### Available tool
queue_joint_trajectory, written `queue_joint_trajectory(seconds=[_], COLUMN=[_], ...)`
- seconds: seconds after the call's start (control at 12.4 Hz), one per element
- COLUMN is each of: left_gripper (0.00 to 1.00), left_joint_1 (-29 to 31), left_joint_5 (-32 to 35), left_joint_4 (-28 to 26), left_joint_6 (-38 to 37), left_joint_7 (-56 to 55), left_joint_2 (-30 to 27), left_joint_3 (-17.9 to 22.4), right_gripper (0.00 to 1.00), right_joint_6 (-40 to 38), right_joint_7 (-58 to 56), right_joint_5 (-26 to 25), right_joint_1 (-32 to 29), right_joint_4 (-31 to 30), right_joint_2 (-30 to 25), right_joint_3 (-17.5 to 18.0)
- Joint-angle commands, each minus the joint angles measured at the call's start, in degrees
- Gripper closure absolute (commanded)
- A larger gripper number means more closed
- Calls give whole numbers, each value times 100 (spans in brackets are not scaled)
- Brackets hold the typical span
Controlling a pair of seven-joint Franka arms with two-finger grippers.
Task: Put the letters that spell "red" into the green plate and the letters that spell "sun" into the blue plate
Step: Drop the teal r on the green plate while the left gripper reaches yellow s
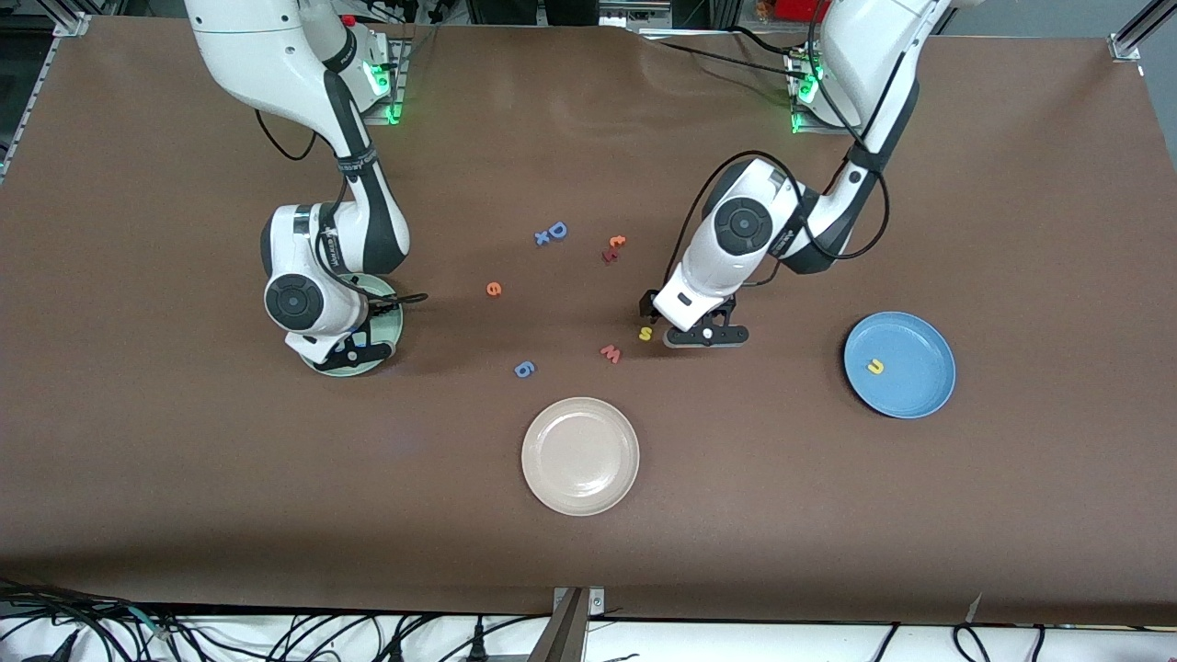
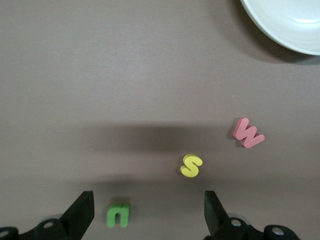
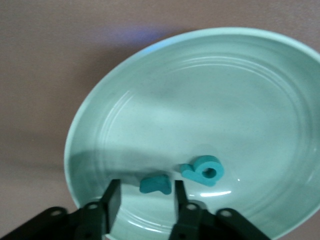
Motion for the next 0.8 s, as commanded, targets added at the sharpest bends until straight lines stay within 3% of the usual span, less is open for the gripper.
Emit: queue_joint_trajectory(seconds=[0.0,0.32,0.56,0.72], left_gripper=[3,4,6,6], left_joint_1=[-189,-260,-278,-295], left_joint_5=[312,391,873,936], left_joint_4=[650,916,907,907], left_joint_6=[-24,20,310,310], left_joint_7=[-332,-332,-271,-262], left_joint_2=[549,797,937,929], left_joint_3=[62,98,115,115], right_gripper=[2,4,6,13], right_joint_6=[-317,-685,-626,-267], right_joint_7=[2,771,2500,3312], right_joint_5=[113,113,113,113], right_joint_1=[9,96,359,518], right_joint_4=[127,286,277,216], right_joint_2=[-100,-355,-505,-540], right_joint_3=[-20,33,453,691])
